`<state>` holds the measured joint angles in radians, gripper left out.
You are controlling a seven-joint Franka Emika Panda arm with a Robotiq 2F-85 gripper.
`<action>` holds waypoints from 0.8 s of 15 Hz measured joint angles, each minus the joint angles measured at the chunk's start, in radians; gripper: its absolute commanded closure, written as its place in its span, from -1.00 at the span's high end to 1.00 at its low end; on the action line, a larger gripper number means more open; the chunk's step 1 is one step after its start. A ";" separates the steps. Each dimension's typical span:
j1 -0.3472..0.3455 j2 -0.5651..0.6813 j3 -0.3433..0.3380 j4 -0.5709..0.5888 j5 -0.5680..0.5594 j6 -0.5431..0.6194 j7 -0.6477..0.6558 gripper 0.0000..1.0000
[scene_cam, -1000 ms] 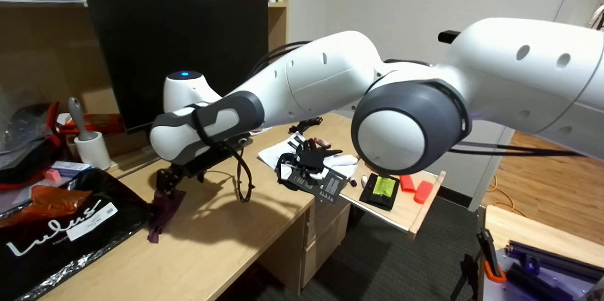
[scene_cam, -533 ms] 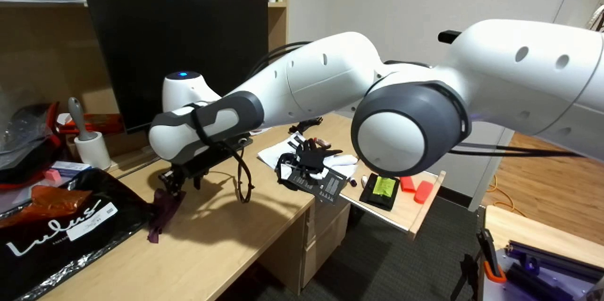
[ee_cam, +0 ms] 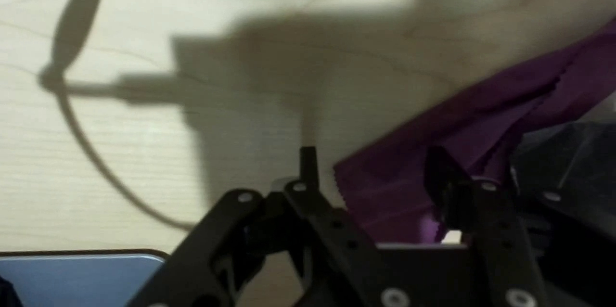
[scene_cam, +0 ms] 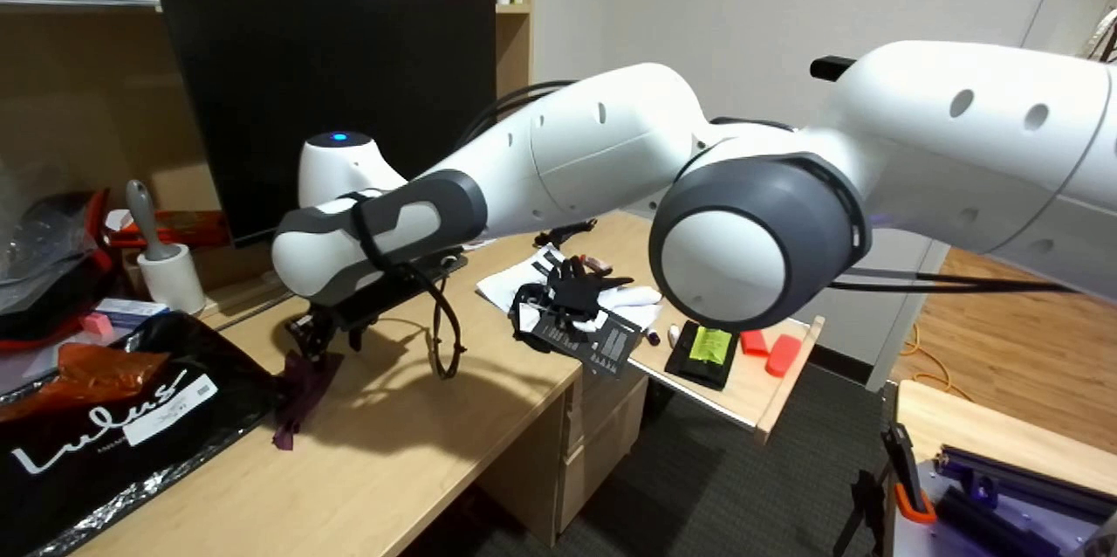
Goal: Move the black gloves to the right then move the white object to the right then move the purple cloth to the right
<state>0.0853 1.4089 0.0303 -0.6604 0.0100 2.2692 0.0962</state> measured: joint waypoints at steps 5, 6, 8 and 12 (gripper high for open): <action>-0.002 0.007 0.025 0.004 0.000 0.018 0.000 1.00; -0.003 0.007 0.029 0.004 0.000 0.018 0.000 1.00; -0.003 0.008 0.033 0.005 0.000 0.018 0.000 1.00; -0.003 0.008 0.034 0.006 0.000 0.024 -0.007 1.00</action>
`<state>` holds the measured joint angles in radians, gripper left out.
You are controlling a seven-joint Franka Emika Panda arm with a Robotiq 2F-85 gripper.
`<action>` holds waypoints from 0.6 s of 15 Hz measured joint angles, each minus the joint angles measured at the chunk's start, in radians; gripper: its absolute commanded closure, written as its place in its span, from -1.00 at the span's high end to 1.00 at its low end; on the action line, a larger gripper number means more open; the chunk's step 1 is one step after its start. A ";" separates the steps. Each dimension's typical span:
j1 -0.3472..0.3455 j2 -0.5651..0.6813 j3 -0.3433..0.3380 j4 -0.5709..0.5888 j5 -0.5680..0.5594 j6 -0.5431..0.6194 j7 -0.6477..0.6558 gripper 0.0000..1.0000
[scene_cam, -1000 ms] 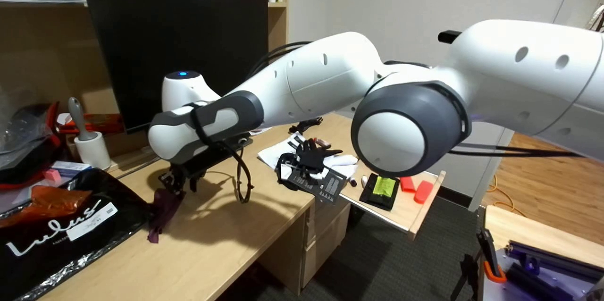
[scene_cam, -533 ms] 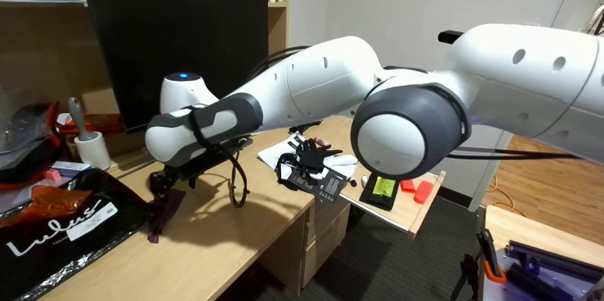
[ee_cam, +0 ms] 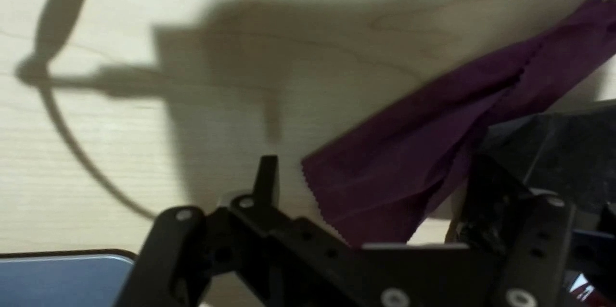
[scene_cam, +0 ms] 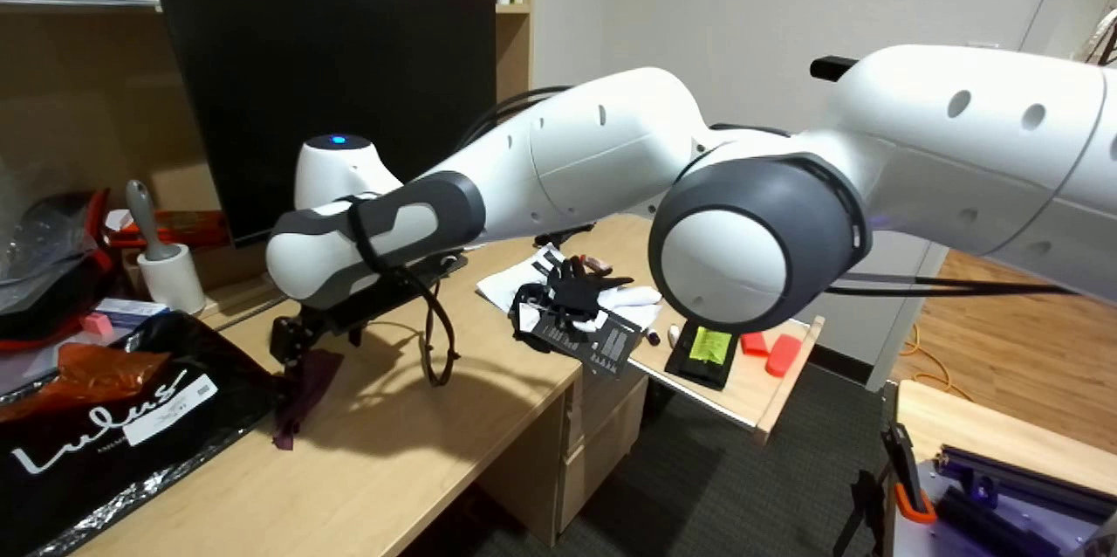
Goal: Move the black gloves to the right then move the white object to the right then move the purple cloth to the right
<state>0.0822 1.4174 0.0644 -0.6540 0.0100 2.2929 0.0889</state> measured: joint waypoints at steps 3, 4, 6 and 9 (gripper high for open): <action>0.000 0.001 -0.007 0.001 -0.002 0.018 0.000 1.00; 0.000 0.002 -0.012 0.001 -0.002 0.023 0.000 1.00; 0.000 0.003 -0.019 0.002 -0.002 0.029 0.000 1.00; 0.000 0.005 -0.023 0.004 -0.002 0.029 0.000 1.00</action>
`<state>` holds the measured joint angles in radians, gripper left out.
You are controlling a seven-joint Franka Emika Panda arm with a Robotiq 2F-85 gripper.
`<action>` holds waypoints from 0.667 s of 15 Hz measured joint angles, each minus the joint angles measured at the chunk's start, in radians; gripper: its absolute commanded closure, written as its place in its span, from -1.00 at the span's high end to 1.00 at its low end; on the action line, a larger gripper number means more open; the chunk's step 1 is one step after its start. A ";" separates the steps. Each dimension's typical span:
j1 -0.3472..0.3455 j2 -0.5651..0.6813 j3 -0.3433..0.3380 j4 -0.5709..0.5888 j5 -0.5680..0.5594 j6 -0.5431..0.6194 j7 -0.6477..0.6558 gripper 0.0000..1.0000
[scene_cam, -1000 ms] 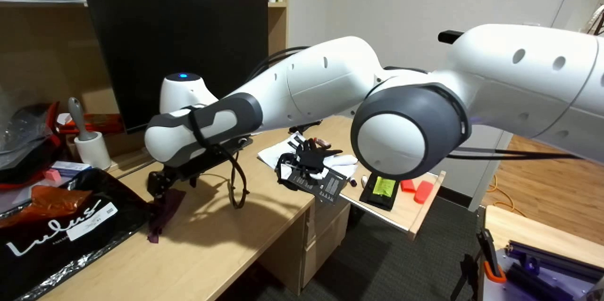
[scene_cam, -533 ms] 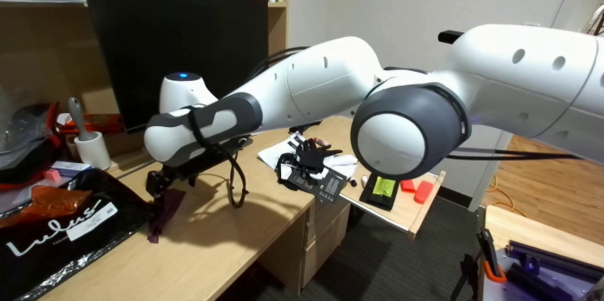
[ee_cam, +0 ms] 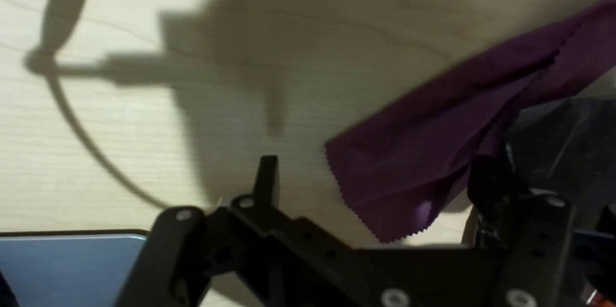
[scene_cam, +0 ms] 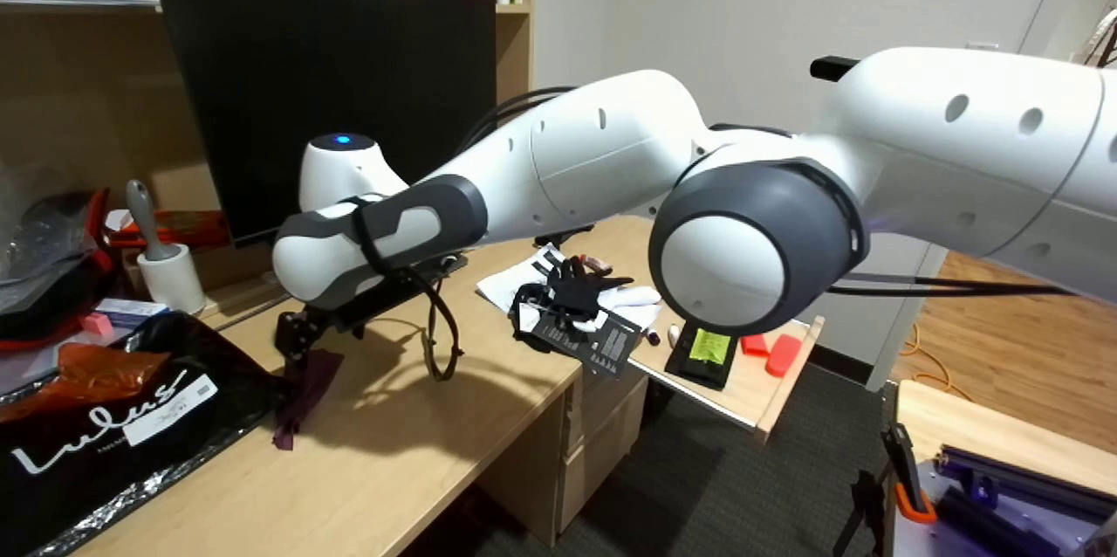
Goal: Move the black gloves to the right then move the white object to the right then move the purple cloth to the right
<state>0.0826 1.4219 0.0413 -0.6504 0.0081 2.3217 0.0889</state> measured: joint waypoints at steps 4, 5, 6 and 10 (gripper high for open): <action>0.000 0.001 -0.005 0.000 0.000 -0.001 0.000 1.00; 0.000 0.001 -0.005 0.000 0.000 -0.002 0.000 1.00; 0.000 0.001 -0.005 0.000 0.000 -0.004 -0.003 1.00; 0.000 0.001 0.001 0.004 0.000 -0.069 -0.032 1.00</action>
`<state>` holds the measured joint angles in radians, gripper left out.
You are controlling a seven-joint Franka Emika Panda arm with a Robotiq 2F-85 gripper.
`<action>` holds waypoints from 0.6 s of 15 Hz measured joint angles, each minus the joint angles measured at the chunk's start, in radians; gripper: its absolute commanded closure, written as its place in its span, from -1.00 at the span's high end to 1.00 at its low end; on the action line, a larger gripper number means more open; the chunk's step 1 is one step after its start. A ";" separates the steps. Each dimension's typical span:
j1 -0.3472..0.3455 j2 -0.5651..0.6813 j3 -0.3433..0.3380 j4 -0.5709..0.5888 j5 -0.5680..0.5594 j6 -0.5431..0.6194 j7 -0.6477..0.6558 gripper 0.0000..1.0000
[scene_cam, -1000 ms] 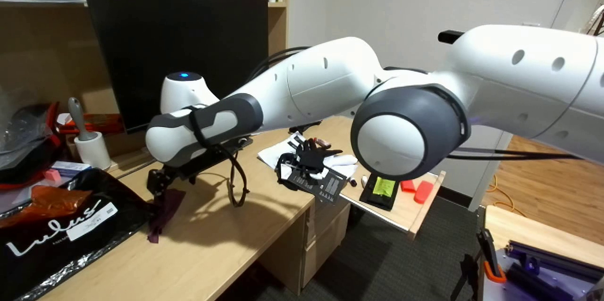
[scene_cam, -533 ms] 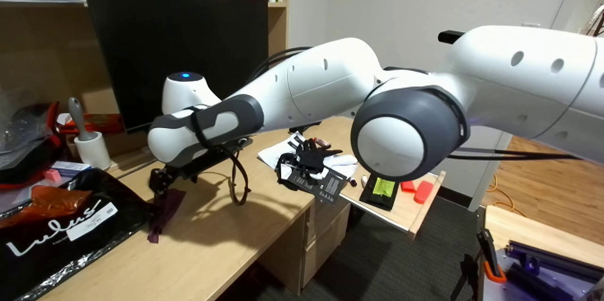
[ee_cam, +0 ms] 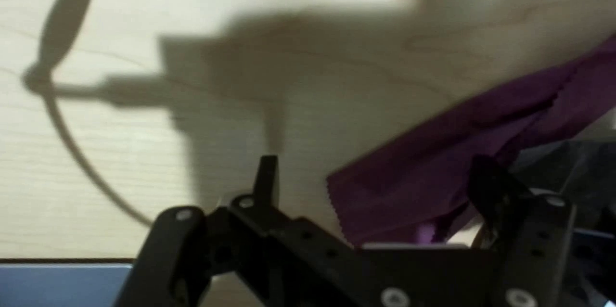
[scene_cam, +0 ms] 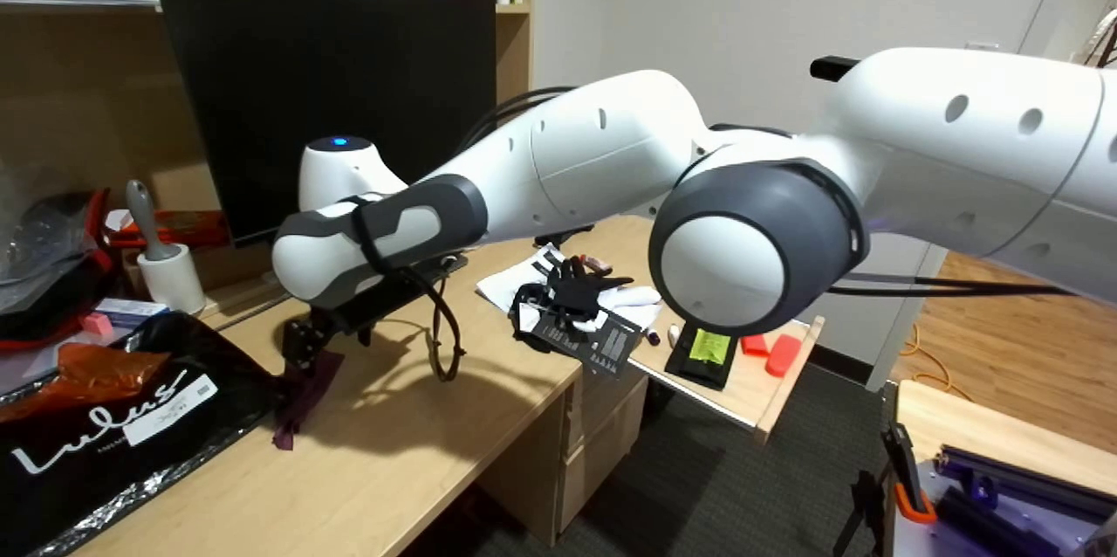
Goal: Move the black gloves to the right then move the white object to the right then move the purple cloth to the right
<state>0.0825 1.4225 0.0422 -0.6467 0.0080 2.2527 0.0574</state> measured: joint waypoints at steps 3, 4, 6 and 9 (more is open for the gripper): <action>0.002 0.000 0.011 0.004 0.000 -0.063 -0.052 1.00; 0.007 0.002 0.019 -0.001 0.000 -0.056 -0.068 1.00; 0.028 0.000 0.024 -0.004 0.000 -0.046 -0.095 1.00; 0.058 -0.019 0.026 -0.007 -0.001 -0.046 -0.143 1.00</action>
<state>0.1409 1.4032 0.0680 -0.6537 0.0065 2.2062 -0.0861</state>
